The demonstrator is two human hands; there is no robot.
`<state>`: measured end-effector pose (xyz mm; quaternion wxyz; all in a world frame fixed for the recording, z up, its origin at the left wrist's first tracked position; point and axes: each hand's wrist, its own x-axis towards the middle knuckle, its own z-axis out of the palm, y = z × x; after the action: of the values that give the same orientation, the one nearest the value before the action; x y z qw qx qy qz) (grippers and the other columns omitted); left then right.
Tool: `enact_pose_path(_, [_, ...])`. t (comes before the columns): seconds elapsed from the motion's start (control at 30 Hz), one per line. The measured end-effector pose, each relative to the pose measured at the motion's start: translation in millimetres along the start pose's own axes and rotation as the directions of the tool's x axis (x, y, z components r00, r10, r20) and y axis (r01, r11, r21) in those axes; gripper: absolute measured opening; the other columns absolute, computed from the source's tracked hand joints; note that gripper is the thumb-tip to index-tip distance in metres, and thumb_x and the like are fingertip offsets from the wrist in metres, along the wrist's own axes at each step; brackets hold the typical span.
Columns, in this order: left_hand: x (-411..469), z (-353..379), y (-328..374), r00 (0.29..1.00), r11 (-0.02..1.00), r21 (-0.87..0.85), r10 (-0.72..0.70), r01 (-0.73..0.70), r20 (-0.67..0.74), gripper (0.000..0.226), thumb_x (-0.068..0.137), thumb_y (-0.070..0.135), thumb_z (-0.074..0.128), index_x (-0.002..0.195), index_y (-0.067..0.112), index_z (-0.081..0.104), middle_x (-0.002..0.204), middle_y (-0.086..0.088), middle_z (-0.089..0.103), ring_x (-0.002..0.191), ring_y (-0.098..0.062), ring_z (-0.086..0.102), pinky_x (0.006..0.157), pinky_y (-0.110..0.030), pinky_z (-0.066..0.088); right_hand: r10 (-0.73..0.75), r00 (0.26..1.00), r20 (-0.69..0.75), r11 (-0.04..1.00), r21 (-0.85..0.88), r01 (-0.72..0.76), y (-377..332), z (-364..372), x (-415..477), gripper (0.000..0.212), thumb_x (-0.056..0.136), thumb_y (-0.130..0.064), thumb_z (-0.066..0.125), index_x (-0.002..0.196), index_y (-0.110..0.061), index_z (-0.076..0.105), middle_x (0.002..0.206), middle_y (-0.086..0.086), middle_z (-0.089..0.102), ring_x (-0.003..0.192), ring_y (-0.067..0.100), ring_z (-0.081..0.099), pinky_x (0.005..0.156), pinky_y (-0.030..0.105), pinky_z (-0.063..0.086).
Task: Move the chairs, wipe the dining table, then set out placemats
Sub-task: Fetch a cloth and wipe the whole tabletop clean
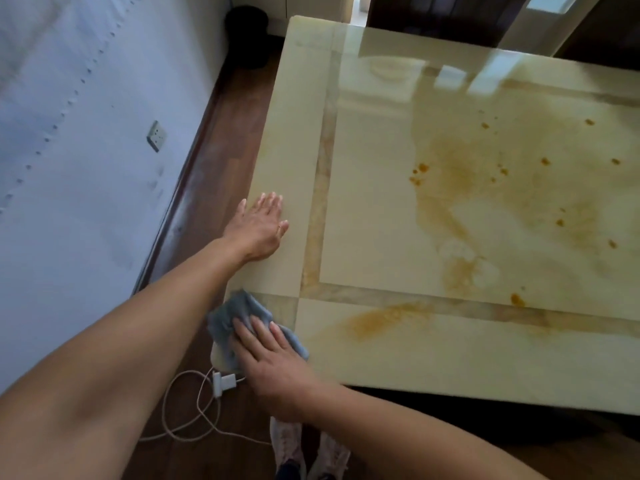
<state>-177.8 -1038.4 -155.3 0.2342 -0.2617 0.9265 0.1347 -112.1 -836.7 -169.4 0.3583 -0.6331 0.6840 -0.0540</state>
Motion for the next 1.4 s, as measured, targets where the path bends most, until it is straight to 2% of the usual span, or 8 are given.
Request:
enact_pose_path(0.17, [-7.8,1.8,29.0,0.995,0.995,-0.013,0.095,-0.095,-0.006,0.058,0.102,0.037,0.013,0.151,0.014,-0.009,0.159,-0.002,-0.014,0.148,-0.017,-0.012,0.119,-0.040,-0.007,0.144,0.986,-0.084,0.949,-0.271,-0.162,94.1,-1.4,-83.8,0.073,0.087,-0.041,0.023,0.150,-0.017,-0.008,0.150,0.000,-0.019,0.140,0.029,-0.017,0.117,0.044,-0.009])
enact_pose_path(0.4, [-1.3,2.3,69.4,0.979,0.980,-0.007,0.201,-0.201,0.024,0.059,0.102,0.039,0.013,0.151,0.014,-0.009,0.160,-0.002,-0.013,0.148,-0.016,-0.011,0.119,-0.040,-0.007,0.479,0.860,-0.177,0.759,-0.408,-0.507,179.7,-12.9,-193.8,0.090,0.081,-0.052,0.033,0.150,-0.010,-0.007,0.144,0.006,0.039,0.147,0.023,-0.012,0.113,0.031,0.004])
enact_pose_path(0.67, [7.5,1.2,109.2,0.971,0.971,0.037,0.235,-0.236,0.033,0.058,0.102,0.038,0.014,0.151,0.015,-0.008,0.160,0.000,-0.012,0.147,-0.015,-0.012,0.119,-0.038,-0.007,0.174,0.971,-0.162,0.934,-0.285,-0.215,123.7,-12.6,-99.0,0.061,0.096,-0.035,0.020,0.150,-0.028,-0.007,0.154,-0.010,-0.021,0.143,0.026,-0.023,0.114,0.044,-0.019])
enact_pose_path(0.83, [15.4,5.6,136.3,0.974,0.972,0.063,0.222,-0.224,0.046,0.059,0.102,0.038,0.015,0.151,0.015,-0.009,0.160,-0.001,-0.014,0.147,-0.016,-0.013,0.119,-0.039,-0.006,0.207,0.948,-0.241,0.961,-0.131,-0.243,118.6,-17.6,-82.0,0.059,0.096,-0.042,0.017,0.144,-0.037,-0.016,0.151,-0.016,-0.020,0.142,0.020,-0.025,0.112,0.041,-0.027])
enact_pose_path(1.0, [25.0,15.3,152.6,0.989,0.986,0.075,0.144,-0.147,0.042,0.061,0.102,0.041,0.015,0.150,0.015,-0.013,0.159,-0.002,-0.018,0.147,-0.018,-0.016,0.119,-0.039,-0.007,0.423,0.818,-0.388,0.831,-0.193,-0.522,188.2,-27.3,-135.1,0.069,0.091,-0.046,0.031,0.149,-0.027,0.000,0.153,-0.010,0.022,0.142,0.023,0.029,0.107,0.043,0.017])
enact_pose_path(1.23, [29.9,20.5,158.6,0.995,0.992,0.077,0.095,-0.098,0.044,0.061,0.101,0.042,0.014,0.150,0.018,-0.015,0.157,0.000,-0.022,0.146,-0.016,-0.017,0.120,-0.039,-0.006,0.641,0.656,-0.399,0.733,0.065,-0.677,270.3,-43.3,-204.2,0.067,0.081,-0.055,-0.006,0.140,-0.030,-0.025,0.146,-0.020,-0.034,0.133,0.002,-0.039,0.103,0.027,-0.035])
enact_pose_path(1.3, [29.9,20.0,158.1,0.994,0.993,0.048,0.102,-0.105,0.047,0.061,0.101,0.042,0.014,0.150,0.018,-0.013,0.158,0.001,-0.020,0.147,-0.016,-0.015,0.119,-0.039,-0.005,0.646,0.629,-0.433,0.719,0.069,-0.691,270.0,-44.2,-202.3,0.070,0.084,-0.053,-0.002,0.146,-0.024,-0.015,0.152,-0.013,-0.025,0.133,0.002,-0.039,0.106,0.031,-0.033])
enact_pose_path(1.4, [31.5,15.4,157.3,0.994,0.996,0.006,0.094,-0.094,0.054,0.058,0.102,0.040,0.015,0.151,0.018,-0.007,0.159,0.002,-0.015,0.148,-0.015,-0.011,0.119,-0.038,-0.002,0.489,0.740,-0.462,0.803,-0.091,-0.589,244.7,-35.5,-178.7,0.060,0.089,-0.042,0.030,0.145,-0.021,0.030,0.154,-0.006,0.029,0.146,0.020,0.009,0.111,0.046,0.004])
